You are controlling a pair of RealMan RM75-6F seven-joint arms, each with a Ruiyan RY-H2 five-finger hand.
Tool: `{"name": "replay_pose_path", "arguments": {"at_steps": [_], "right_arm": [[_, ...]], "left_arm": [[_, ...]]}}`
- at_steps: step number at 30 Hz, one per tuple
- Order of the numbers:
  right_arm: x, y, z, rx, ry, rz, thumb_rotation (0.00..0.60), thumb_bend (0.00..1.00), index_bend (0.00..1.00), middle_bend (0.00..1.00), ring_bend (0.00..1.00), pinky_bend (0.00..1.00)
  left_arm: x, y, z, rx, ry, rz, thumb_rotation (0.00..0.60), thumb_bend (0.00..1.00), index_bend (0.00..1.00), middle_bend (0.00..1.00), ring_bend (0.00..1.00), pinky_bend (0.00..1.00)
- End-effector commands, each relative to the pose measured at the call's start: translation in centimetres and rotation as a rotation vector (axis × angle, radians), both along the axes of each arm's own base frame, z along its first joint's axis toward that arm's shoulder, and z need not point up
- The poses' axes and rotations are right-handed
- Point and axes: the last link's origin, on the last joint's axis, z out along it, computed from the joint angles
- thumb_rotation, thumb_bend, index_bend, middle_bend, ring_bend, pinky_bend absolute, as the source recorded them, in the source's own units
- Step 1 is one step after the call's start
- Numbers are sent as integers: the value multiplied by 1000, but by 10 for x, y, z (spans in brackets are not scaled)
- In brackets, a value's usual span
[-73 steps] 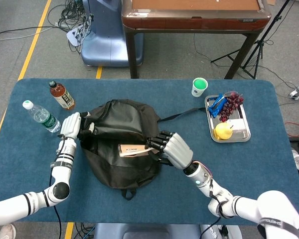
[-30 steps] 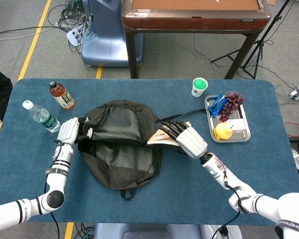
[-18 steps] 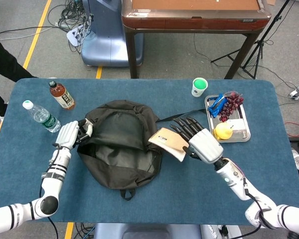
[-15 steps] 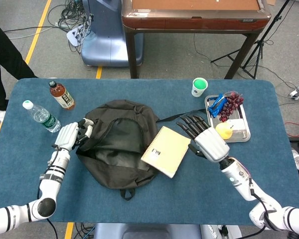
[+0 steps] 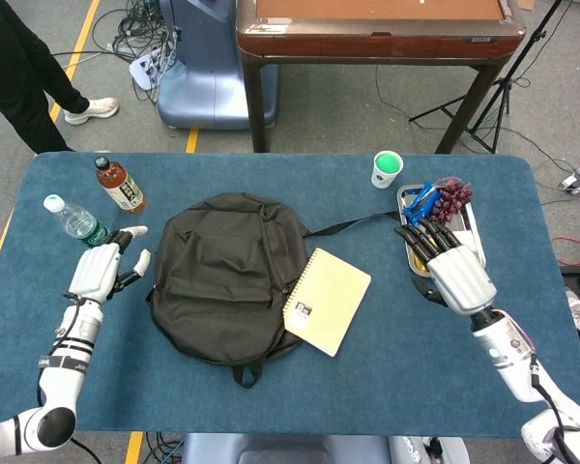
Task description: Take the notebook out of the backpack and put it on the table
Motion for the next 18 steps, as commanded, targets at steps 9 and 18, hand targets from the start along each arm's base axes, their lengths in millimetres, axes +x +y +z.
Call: {"name": "replay_pose_path", "arguments": {"at_steps": [9, 18], "right_arm": [[-51, 41, 28, -25, 9, -184, 600, 402, 420, 416, 342, 457], [-72, 78, 38, -35, 39, -254, 600, 402, 420, 416, 350, 457]], "left_arm": [[-58, -48, 40, 166, 113, 25, 597, 366, 266, 175, 136, 223], [-92, -92, 58, 204, 122, 40, 600, 366, 291, 175, 136, 197]]}}
